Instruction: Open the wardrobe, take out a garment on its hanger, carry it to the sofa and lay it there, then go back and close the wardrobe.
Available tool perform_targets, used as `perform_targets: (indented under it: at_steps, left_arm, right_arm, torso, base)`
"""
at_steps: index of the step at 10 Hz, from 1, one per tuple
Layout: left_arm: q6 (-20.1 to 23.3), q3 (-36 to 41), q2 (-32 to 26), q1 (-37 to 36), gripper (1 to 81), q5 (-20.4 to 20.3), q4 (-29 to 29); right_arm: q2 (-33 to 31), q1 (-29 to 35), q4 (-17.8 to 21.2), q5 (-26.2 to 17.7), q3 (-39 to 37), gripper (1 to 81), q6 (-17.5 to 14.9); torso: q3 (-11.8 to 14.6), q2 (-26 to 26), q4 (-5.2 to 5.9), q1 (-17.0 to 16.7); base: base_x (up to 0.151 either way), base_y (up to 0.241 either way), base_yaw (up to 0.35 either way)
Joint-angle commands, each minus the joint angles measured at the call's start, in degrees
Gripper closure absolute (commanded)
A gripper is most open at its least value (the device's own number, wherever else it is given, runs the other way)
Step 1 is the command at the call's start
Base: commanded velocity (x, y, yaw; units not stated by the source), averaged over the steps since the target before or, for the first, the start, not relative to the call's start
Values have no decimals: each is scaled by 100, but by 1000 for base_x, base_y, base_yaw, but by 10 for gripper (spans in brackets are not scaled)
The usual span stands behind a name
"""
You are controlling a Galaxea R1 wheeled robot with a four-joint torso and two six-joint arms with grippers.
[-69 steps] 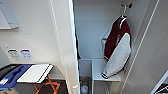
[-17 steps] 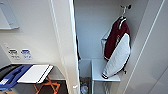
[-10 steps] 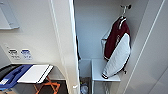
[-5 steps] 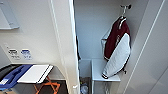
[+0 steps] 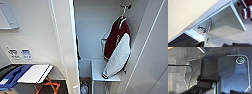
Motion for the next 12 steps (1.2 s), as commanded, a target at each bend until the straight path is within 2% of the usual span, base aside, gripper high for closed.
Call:
perform_targets:
  at_steps: [1, 3, 4, 10, 12]
  left_arm:
    - [53, -566, 383, -677, 10, -468, -332]
    - [70, -1664, 383, -677, 10, -626, -833]
    - [70, -1936, 383, -677, 10, -678, -1069]
    - [62, -1964, 383, -703, 10, -722, -2141]
    - [44, -1963, 383, -589, 10, -731, -2837]
  right_arm:
    - [43, 282, -55, -382, 29, 10, -22]
    - [60, 309, -63, -470, 64, 10, -22]
    - [69, 326, -72, -514, 73, 10, -22]
    - [78, 309, -125, -628, 143, 10, -13]
    - [95, 317, -116, -628, 143, 10, -13]
  torso:
    - [0, 0, 0, 0]
    - [0, 0, 0, 2]
    - [0, 2, 0, 2]
    - [0, 2, 0, 0]
    - [-2, 2, 0, 0]
  base:
    - [0, 0, 0]
    - [0, 0, 0]
    - [0, 0, 0]
    - [0, 0, 0]
    - [0, 0, 0]
